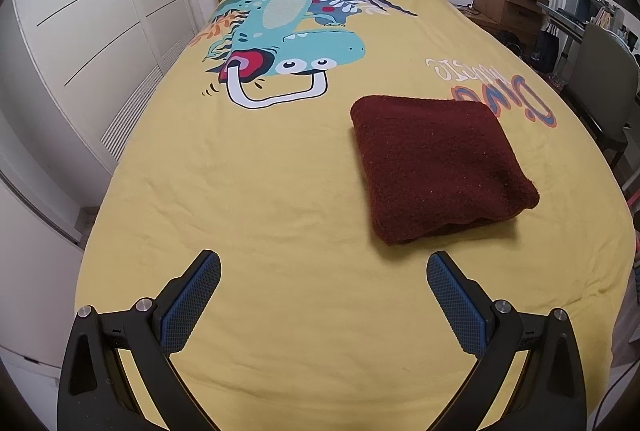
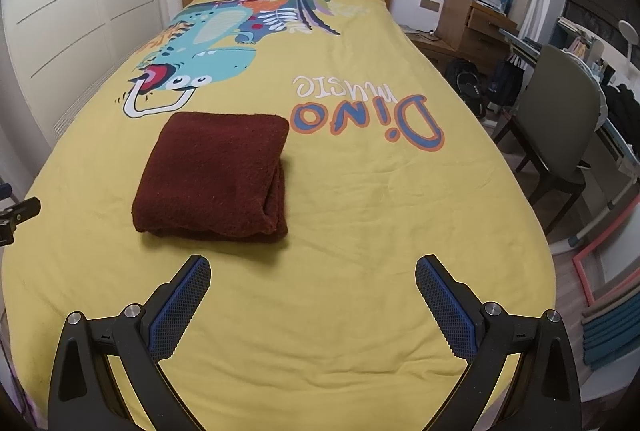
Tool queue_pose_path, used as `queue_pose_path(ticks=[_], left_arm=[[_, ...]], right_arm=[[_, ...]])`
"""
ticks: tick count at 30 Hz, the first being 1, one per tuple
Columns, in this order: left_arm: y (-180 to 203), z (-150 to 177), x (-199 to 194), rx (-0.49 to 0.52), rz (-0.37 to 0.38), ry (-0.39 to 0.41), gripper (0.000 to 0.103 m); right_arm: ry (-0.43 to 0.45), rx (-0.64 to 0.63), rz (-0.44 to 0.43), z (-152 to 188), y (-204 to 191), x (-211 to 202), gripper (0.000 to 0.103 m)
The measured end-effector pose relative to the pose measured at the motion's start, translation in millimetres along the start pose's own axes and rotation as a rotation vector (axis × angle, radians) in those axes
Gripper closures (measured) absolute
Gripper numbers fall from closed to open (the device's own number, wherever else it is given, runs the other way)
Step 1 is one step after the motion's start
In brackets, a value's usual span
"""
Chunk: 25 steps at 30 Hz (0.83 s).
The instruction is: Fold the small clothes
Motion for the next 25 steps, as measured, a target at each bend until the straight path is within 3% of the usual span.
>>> queue_pose_path(ticks=[25], left_arm=[[2.3,6.9,-1.9,-0.021,0.013,-0.012,0.001]], right_arm=[[-0.020,-0.015,0.006,0.6,0.2,7.8,0.001]])
Point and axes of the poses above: each gripper's, at about its wrist camera, not at the fingertips, and x roughly the way its jaws point, y to its right, z to its underside, the point moved 6 cm from there along x, roughly the way its jaws point, and after that the axes turned 9 degrees about x, right-handed, at the moved point
